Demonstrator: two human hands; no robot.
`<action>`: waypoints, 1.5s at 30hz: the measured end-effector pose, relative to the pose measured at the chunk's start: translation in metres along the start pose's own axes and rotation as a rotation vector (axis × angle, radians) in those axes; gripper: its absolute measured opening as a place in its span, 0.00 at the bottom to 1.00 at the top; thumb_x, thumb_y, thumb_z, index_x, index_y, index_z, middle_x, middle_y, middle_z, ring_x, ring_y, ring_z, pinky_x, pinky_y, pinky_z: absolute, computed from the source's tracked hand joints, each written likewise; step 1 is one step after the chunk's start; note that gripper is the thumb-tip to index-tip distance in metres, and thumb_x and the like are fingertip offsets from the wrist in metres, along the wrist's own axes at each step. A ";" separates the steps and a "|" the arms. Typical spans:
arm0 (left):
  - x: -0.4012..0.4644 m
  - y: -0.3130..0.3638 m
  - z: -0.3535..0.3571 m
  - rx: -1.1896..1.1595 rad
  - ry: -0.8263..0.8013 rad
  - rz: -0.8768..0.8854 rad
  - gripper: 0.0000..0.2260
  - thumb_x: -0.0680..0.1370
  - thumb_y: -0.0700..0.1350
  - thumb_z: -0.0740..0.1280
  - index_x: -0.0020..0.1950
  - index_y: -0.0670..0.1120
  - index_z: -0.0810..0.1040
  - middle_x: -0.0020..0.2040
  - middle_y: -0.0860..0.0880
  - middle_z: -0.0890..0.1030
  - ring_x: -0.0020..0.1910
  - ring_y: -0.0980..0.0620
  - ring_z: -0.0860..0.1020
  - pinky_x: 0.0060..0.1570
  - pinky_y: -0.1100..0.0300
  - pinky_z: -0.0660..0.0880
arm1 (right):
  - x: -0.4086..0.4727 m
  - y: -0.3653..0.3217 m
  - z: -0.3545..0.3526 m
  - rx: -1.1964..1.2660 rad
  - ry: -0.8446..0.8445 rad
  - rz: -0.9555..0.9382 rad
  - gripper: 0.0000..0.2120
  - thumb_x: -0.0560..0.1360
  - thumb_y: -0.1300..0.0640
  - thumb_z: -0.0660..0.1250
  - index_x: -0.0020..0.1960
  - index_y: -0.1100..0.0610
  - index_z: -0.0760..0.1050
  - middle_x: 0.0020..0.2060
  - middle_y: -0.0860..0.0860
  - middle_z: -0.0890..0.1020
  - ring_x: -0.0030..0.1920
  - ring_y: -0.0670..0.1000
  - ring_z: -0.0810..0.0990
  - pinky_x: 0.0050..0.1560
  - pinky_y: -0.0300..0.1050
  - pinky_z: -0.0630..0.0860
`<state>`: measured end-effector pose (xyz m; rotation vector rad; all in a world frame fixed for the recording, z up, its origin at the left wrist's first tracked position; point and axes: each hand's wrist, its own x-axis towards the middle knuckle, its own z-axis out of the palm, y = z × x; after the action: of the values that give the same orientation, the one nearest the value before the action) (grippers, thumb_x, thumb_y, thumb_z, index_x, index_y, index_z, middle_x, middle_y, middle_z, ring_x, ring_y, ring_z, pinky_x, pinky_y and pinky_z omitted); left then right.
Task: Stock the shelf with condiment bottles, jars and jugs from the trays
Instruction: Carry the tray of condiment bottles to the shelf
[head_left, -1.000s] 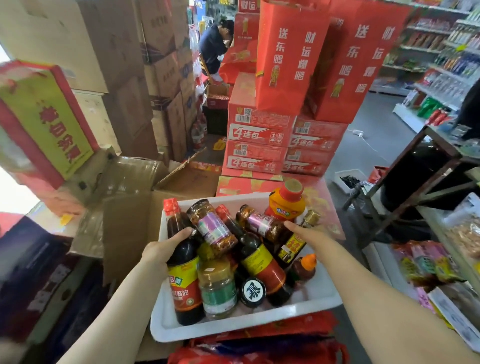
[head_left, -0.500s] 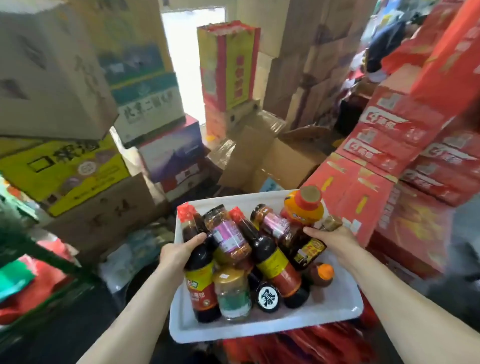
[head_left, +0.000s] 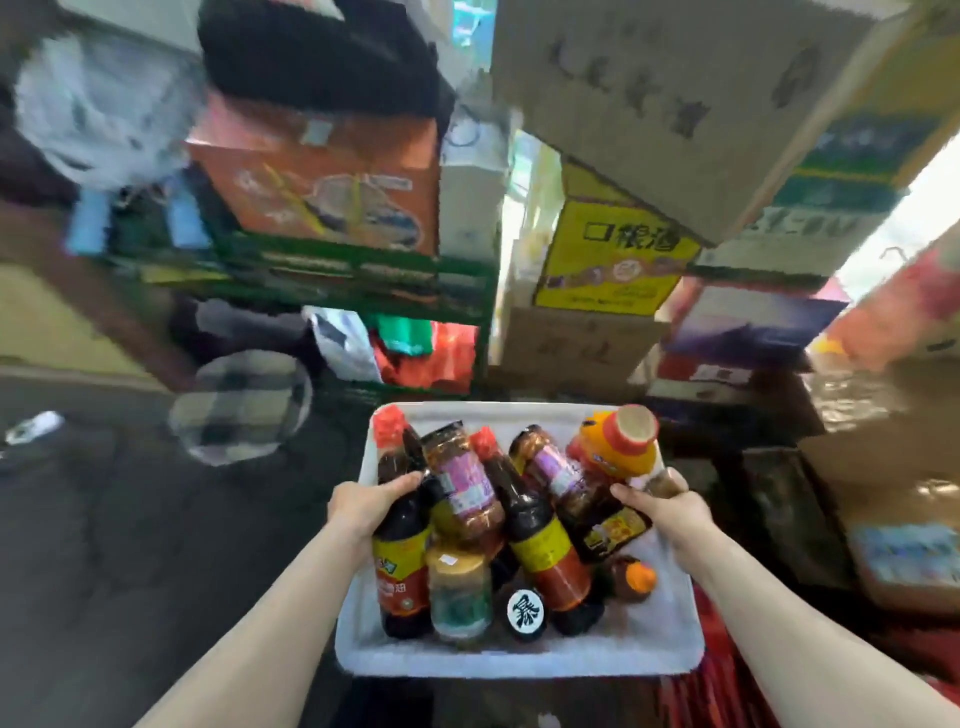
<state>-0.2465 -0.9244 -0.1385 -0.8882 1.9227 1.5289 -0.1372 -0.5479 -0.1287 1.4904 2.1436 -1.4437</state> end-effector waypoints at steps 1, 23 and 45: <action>0.002 0.002 -0.025 -0.019 0.032 -0.010 0.42 0.47 0.62 0.85 0.51 0.37 0.80 0.47 0.42 0.84 0.43 0.44 0.83 0.37 0.54 0.81 | 0.017 -0.005 0.028 -0.010 -0.021 -0.009 0.42 0.43 0.32 0.83 0.50 0.54 0.81 0.48 0.53 0.85 0.53 0.55 0.83 0.59 0.55 0.79; 0.113 -0.078 -0.481 -0.656 0.649 -0.346 0.37 0.57 0.56 0.84 0.57 0.37 0.79 0.54 0.41 0.82 0.49 0.43 0.81 0.46 0.52 0.78 | -0.193 -0.318 0.615 -0.611 -0.725 -0.374 0.34 0.61 0.44 0.83 0.57 0.57 0.70 0.55 0.54 0.76 0.56 0.57 0.76 0.60 0.54 0.75; 0.262 -0.039 -0.944 -1.120 0.979 -0.365 0.33 0.63 0.51 0.83 0.61 0.38 0.75 0.55 0.42 0.80 0.52 0.42 0.80 0.53 0.49 0.78 | -0.501 -0.524 1.170 -0.953 -0.989 -0.671 0.26 0.61 0.46 0.84 0.51 0.58 0.80 0.48 0.53 0.82 0.50 0.54 0.81 0.48 0.45 0.74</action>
<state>-0.3878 -1.8947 -0.1457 -2.6643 1.0388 2.0913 -0.7348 -1.7881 -0.1217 -0.2680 2.0836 -0.7090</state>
